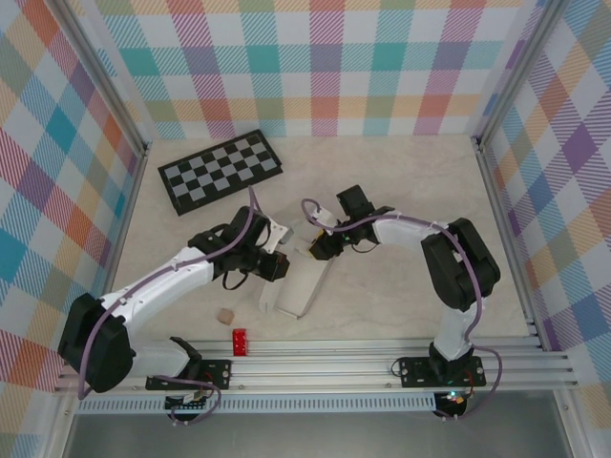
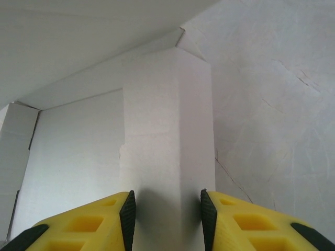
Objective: Fold the paper box
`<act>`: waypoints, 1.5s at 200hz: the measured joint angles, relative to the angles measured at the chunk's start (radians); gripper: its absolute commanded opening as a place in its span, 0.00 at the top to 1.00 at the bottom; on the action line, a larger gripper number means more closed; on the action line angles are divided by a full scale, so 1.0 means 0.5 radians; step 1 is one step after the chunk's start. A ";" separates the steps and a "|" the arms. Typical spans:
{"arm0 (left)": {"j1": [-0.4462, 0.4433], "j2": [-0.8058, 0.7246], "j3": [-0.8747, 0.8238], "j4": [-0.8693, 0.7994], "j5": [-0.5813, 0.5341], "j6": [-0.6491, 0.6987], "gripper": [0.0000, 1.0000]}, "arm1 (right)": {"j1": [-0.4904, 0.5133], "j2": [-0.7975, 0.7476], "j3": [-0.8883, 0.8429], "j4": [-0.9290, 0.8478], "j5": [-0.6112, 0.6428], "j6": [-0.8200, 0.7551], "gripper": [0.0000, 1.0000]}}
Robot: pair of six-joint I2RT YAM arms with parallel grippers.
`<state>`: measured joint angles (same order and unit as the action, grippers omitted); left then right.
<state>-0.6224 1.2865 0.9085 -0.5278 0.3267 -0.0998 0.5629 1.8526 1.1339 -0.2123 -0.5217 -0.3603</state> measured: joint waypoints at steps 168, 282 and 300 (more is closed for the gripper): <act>0.336 0.109 0.006 0.049 0.459 -0.462 1.00 | -0.089 0.149 0.243 -0.327 0.133 0.153 0.62; 0.336 0.020 -0.014 -0.043 0.330 -0.487 1.00 | -0.256 -0.224 0.232 -0.511 0.359 0.867 0.78; 0.336 0.021 -0.022 -0.033 0.330 -0.504 1.00 | -0.259 -0.253 0.095 -0.500 0.383 0.980 0.81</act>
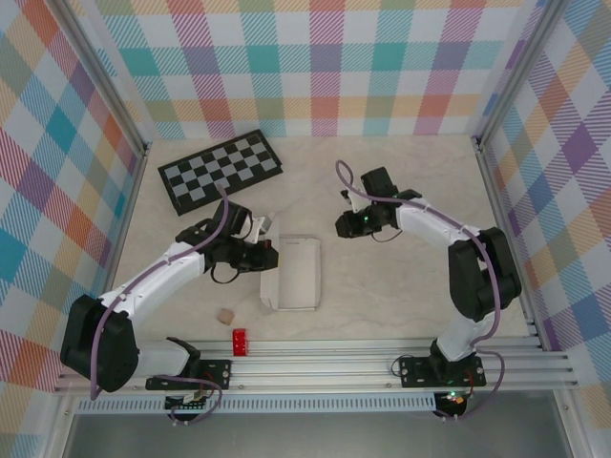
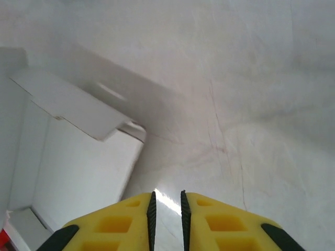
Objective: Fold the paper box
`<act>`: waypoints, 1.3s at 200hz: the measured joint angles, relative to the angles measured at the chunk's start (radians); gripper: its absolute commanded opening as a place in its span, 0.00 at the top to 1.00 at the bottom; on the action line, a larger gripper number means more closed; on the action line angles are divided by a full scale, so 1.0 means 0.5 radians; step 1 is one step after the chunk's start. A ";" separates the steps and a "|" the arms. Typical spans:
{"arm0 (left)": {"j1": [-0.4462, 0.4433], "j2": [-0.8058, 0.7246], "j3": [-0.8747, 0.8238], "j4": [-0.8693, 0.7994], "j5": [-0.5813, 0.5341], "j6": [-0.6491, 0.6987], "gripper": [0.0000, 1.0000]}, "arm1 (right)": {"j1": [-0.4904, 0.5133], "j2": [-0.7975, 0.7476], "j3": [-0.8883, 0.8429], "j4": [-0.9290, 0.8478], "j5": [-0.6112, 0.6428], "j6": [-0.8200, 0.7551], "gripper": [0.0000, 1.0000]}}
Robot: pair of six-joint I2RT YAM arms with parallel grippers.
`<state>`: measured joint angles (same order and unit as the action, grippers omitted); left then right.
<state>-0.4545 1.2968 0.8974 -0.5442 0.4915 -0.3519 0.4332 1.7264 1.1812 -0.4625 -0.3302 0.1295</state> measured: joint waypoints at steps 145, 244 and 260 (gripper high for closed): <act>0.002 -0.031 -0.229 0.361 0.145 -0.143 1.00 | 0.153 0.256 -0.070 0.161 -0.007 0.305 0.87; 0.004 -0.027 -0.256 0.527 0.233 -0.243 1.00 | 0.281 0.331 0.021 0.219 -0.132 0.406 0.87; 0.004 -0.018 -0.257 0.547 0.245 -0.252 1.00 | 0.294 0.331 0.021 0.247 -0.158 0.432 0.87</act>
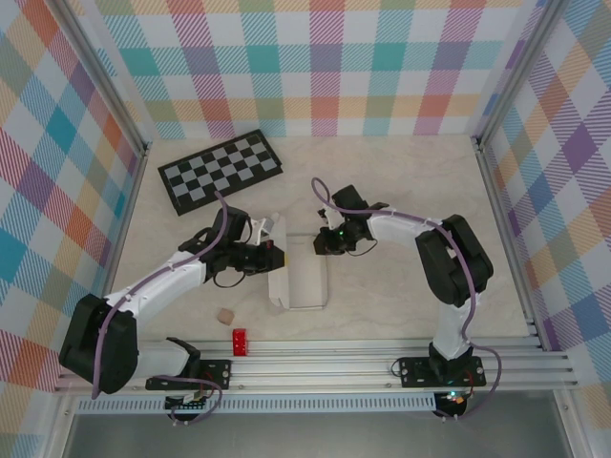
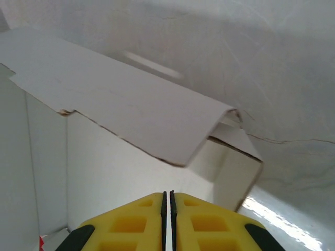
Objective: Fold the paper box
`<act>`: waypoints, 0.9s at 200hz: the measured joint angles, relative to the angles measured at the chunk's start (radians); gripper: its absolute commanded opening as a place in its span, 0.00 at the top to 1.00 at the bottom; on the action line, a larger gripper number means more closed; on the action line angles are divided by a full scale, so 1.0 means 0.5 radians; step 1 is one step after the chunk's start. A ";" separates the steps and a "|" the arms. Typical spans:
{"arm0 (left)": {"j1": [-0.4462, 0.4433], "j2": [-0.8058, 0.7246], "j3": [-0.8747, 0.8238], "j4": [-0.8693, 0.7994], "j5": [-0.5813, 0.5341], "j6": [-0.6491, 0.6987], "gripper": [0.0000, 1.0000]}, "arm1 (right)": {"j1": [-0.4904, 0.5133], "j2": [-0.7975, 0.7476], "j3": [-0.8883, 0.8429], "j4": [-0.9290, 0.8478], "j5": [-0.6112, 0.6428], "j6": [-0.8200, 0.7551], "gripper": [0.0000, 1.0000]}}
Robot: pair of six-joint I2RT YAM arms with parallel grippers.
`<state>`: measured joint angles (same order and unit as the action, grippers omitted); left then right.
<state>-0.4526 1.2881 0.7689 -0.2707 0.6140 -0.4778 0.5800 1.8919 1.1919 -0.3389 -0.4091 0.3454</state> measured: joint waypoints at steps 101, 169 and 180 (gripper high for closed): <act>0.000 0.092 0.054 -0.056 0.065 0.093 1.00 | 0.057 -0.040 0.195 -0.142 0.107 -0.160 0.61; -0.065 0.128 0.198 -0.281 0.394 0.313 1.00 | -0.297 0.208 1.115 -1.148 -0.500 -1.518 0.52; -0.076 0.158 0.281 -0.346 0.414 0.389 1.00 | -0.313 0.208 1.028 -1.250 -0.584 -1.627 0.52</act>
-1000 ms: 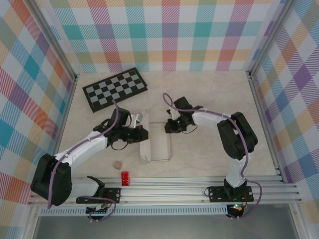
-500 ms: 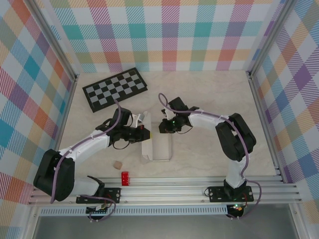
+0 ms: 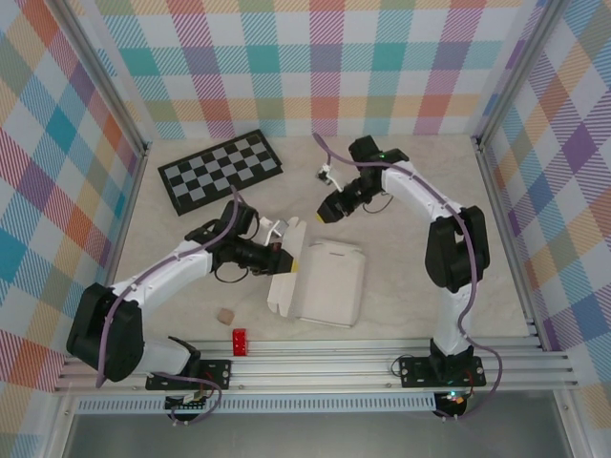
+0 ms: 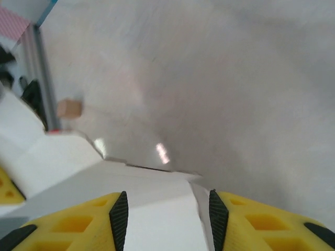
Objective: Fold the paper box
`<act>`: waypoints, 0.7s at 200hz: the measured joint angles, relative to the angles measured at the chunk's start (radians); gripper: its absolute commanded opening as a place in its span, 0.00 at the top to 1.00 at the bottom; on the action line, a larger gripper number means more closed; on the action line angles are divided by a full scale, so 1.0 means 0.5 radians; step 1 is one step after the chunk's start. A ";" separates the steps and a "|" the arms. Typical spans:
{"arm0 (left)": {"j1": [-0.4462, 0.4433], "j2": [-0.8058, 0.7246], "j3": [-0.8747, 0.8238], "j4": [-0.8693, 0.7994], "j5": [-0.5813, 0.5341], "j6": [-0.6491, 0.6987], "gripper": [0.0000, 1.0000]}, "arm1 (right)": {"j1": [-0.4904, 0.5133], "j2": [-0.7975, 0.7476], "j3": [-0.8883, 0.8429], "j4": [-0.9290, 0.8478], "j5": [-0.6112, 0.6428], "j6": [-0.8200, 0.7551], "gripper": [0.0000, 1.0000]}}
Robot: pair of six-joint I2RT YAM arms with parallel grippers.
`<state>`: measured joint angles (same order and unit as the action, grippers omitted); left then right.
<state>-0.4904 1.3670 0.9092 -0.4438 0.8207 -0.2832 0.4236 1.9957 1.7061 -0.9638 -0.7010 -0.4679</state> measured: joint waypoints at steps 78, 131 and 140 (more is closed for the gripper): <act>-0.013 0.391 0.558 -0.634 -0.249 0.504 1.00 | -0.127 0.005 -0.523 -0.152 -0.365 -0.223 0.52; -0.043 0.608 0.864 -1.013 -0.629 0.768 1.00 | -0.314 -0.097 -0.549 0.090 -0.197 -0.011 0.51; -0.061 0.612 0.874 -1.048 -0.665 0.789 1.00 | -0.348 -0.121 -0.549 0.112 -0.148 0.008 0.51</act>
<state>-0.5209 1.6730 1.3460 -0.9676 0.4885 0.1112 0.2497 1.9350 1.4319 -0.9077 -0.7750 -0.4641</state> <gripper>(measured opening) 0.053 0.485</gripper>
